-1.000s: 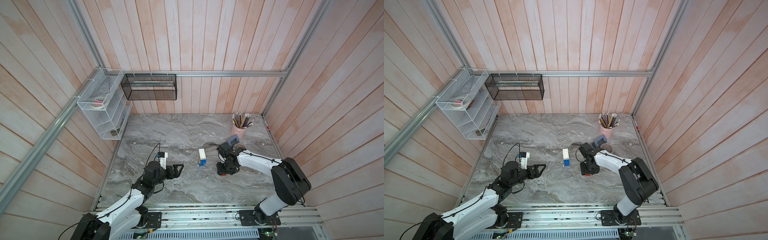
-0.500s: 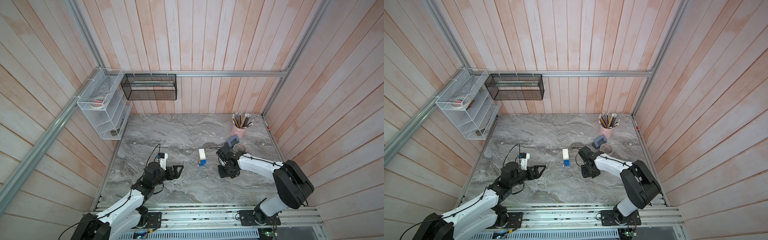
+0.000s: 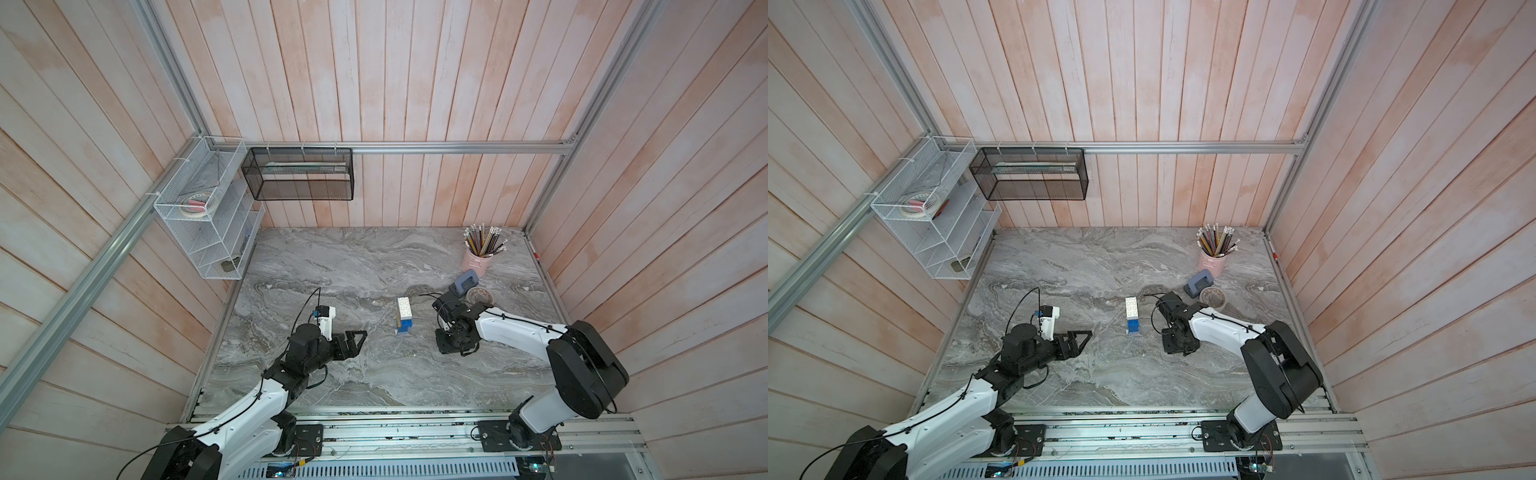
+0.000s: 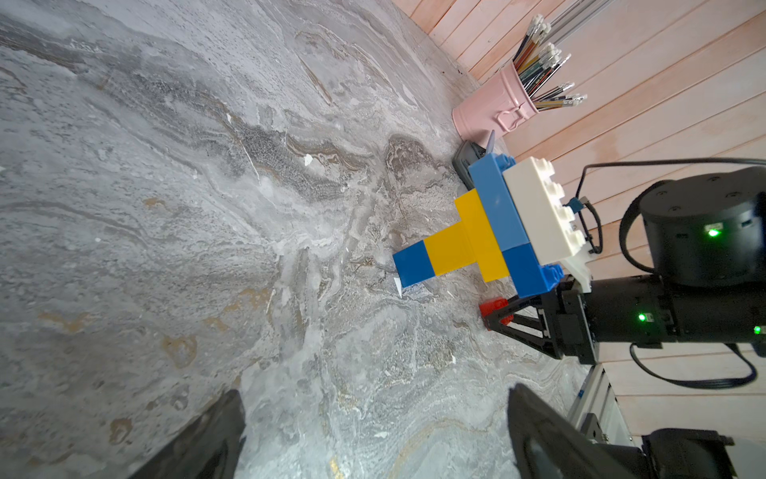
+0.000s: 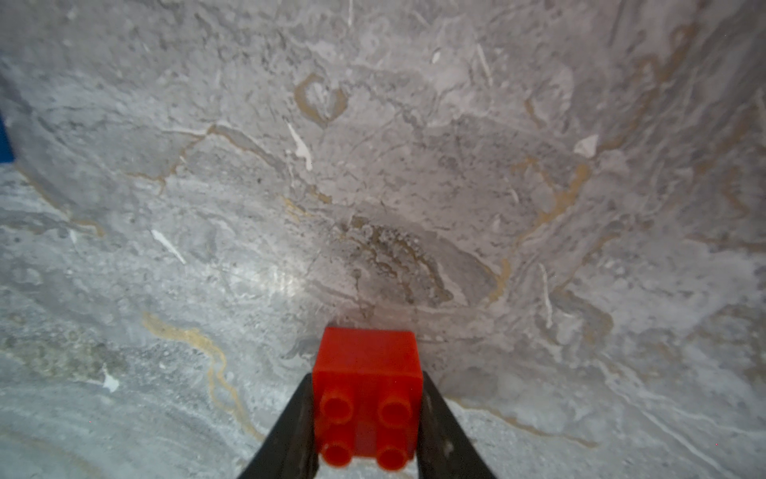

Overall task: Assemble a spoon with lego
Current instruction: Pick up the lego brick from the center of the board, then assemble the lego brick with the lego brick.

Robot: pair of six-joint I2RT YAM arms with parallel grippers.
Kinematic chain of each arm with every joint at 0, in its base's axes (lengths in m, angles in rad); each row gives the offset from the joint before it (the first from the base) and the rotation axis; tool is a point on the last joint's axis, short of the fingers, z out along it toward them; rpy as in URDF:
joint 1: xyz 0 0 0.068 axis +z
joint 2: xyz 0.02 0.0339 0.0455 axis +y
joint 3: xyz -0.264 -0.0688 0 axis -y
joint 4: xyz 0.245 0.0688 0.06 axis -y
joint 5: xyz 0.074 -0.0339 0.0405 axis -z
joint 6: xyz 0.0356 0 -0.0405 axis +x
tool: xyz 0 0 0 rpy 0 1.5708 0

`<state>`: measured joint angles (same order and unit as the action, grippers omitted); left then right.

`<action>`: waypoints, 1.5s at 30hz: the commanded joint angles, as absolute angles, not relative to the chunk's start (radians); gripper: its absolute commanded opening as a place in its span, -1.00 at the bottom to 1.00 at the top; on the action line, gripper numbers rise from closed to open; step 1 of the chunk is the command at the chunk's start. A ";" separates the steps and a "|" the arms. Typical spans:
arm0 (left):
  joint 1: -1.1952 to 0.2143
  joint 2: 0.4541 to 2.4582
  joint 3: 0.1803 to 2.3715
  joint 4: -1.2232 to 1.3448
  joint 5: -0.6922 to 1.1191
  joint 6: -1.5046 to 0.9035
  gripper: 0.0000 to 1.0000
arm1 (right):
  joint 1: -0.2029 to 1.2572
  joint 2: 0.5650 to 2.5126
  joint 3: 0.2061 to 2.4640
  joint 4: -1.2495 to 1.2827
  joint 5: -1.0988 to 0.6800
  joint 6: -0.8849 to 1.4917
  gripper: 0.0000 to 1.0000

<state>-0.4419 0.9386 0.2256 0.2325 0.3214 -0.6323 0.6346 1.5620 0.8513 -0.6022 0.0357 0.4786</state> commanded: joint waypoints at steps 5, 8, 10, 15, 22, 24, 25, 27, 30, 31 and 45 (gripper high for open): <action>-0.446 0.928 0.210 0.240 0.330 -0.626 1.00 | 0.641 1.558 0.877 -0.618 0.067 0.476 -0.55; -0.446 0.926 0.212 0.232 0.332 -0.624 1.00 | 0.646 1.533 0.908 -0.652 0.083 0.473 -0.83; -0.446 0.920 0.216 0.224 0.332 -0.619 1.00 | 0.652 1.489 0.948 -0.691 0.078 0.467 -0.90; -0.446 0.891 0.232 0.176 0.345 -0.602 0.99 | 0.668 1.384 1.161 -0.867 0.060 0.468 -0.98; -0.446 0.870 0.238 0.156 0.359 -0.589 1.00 | 0.777 1.470 1.481 -1.022 0.058 0.521 -1.00; -0.446 0.875 0.236 0.160 0.363 -0.587 1.00 | 0.814 1.530 1.556 -1.047 0.065 0.531 -1.00; -0.446 0.877 0.233 0.164 0.366 -0.588 1.00 | 0.825 1.557 1.586 -1.060 0.074 0.535 -1.00; -0.445 0.877 0.230 0.172 0.371 -0.591 1.00 | 0.844 1.615 1.646 -1.087 0.080 0.534 -1.00; -0.446 0.873 0.224 0.176 0.379 -0.595 1.00 | 0.848 1.682 1.703 -1.116 0.087 0.535 -1.00; -0.446 0.870 0.225 0.173 0.381 -0.594 1.00 | 0.848 1.698 1.720 -1.126 0.093 0.536 -1.00; -0.446 0.827 0.212 0.153 0.385 -0.597 1.00 | 0.860 1.855 1.818 -1.175 0.105 0.526 -1.00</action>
